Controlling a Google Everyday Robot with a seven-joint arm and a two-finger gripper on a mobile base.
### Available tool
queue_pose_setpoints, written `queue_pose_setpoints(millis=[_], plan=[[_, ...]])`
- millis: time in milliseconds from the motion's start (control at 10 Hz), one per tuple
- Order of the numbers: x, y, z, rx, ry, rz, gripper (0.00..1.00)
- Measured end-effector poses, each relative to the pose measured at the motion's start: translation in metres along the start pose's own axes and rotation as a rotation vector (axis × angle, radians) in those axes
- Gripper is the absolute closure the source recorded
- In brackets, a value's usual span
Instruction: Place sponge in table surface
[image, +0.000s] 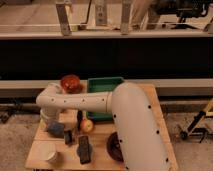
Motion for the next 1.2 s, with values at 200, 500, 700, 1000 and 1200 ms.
queue_pose_setpoints(millis=[200, 500, 700, 1000, 1200], plan=[[0.001, -0.004, 0.003, 0.013, 0.004, -0.036, 0.2], [0.003, -0.01, 0.004, 0.036, 0.011, -0.089, 0.2], [0.003, -0.012, 0.004, 0.044, 0.006, -0.114, 0.2], [0.006, -0.022, 0.005, 0.033, -0.014, -0.182, 0.2], [0.006, -0.025, 0.0, 0.0, -0.028, -0.219, 0.2]])
